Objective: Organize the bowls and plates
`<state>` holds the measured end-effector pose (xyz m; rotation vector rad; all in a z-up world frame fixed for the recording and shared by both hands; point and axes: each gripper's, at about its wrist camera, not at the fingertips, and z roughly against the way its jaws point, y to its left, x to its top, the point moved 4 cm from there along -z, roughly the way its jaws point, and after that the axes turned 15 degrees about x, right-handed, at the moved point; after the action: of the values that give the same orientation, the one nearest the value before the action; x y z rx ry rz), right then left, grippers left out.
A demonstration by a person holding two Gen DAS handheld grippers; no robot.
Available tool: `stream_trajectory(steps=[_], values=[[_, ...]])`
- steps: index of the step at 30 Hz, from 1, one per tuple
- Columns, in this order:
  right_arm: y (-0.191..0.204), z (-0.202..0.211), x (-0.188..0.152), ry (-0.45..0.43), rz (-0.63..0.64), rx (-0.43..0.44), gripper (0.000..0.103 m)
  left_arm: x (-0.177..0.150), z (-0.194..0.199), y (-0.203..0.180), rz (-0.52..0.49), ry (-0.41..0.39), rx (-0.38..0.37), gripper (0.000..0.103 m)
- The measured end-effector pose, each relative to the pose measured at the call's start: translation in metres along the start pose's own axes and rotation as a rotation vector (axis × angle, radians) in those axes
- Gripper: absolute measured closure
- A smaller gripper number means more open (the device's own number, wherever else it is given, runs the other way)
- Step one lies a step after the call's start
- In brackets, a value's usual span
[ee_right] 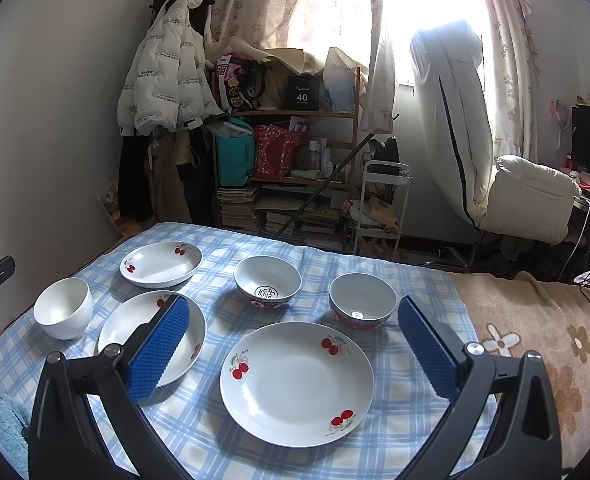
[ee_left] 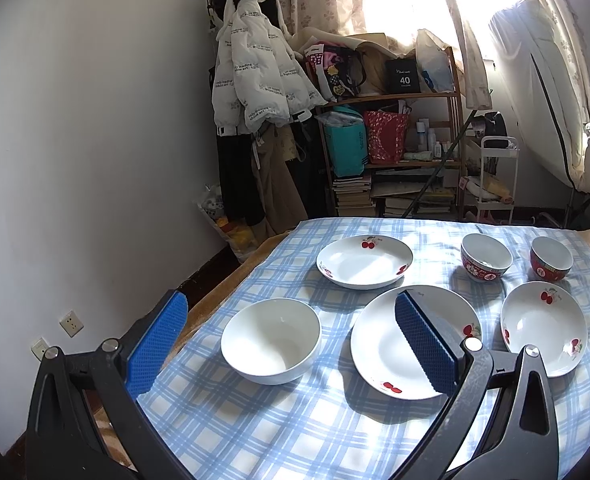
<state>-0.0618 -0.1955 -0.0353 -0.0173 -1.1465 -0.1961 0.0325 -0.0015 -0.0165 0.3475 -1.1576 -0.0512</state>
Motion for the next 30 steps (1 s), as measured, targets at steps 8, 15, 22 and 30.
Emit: stream_trajectory(steps=[8,15,22,30], values=[[-0.0001,-0.0004,-0.0008,0.003,-0.002,0.001,0.0,-0.0005,0.0002,-0.001,-0.006,0.0,0.002,0.001],[0.0023,0.0004,0.002,0.003,-0.002,0.002,0.0,-0.0009,0.0006,-0.0014,-0.007,0.001,0.003,0.001],[-0.0007,-0.002,-0.0018,0.004,-0.002,0.002,0.0,-0.0011,-0.0002,-0.0014,-0.007,0.001,0.002,0.001],[-0.0012,-0.0021,-0.0021,0.004,-0.001,0.002,0.0,-0.0013,0.0001,-0.002,-0.007,0.0,0.004,0.001]])
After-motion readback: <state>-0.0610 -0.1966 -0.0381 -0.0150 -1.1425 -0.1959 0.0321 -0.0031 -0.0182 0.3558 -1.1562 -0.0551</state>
